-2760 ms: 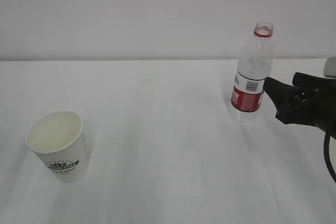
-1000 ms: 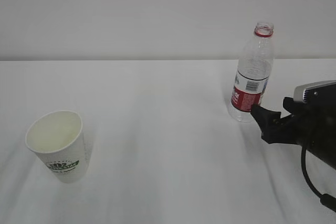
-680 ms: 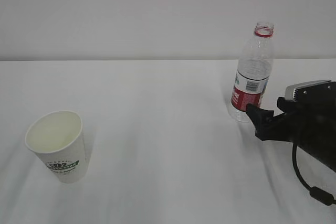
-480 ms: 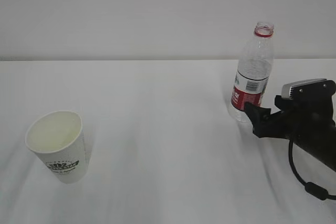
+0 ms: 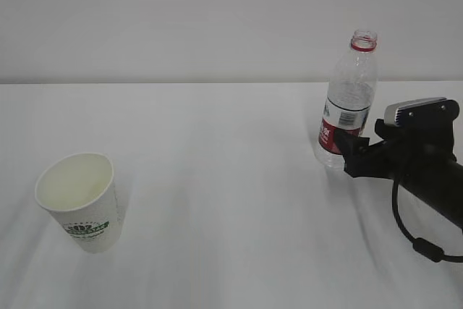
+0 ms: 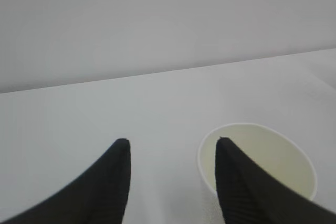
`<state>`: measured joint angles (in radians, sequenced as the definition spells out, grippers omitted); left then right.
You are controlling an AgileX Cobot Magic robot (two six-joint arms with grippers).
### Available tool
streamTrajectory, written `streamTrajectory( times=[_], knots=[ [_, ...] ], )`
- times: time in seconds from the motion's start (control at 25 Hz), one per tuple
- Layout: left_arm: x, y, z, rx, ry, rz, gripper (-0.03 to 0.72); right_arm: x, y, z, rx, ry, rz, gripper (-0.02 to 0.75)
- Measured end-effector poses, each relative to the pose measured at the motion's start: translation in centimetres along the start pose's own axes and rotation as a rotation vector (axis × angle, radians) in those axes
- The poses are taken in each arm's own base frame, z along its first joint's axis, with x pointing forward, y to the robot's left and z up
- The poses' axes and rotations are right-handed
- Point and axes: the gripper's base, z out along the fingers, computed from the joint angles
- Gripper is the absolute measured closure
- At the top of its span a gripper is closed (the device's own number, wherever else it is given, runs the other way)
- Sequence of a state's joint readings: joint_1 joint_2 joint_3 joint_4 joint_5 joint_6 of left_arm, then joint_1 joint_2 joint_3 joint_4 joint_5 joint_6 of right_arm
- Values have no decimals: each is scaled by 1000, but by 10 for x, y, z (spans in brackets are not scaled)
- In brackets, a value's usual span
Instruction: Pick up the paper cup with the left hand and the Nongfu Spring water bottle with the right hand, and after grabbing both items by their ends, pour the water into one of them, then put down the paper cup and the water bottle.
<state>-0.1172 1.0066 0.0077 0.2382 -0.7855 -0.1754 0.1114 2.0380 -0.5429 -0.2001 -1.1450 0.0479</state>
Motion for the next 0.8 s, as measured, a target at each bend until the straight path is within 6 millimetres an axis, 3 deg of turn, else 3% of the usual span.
streamTrajectory(
  times=[0.28,0.8],
  knots=[
    [0,0,0,0,0,0,307,4,1,12,-35,0,-16,93],
    [0,0,0,0,0,0,307,-6,-1,26,-47,-53,-34,94]
  ],
)
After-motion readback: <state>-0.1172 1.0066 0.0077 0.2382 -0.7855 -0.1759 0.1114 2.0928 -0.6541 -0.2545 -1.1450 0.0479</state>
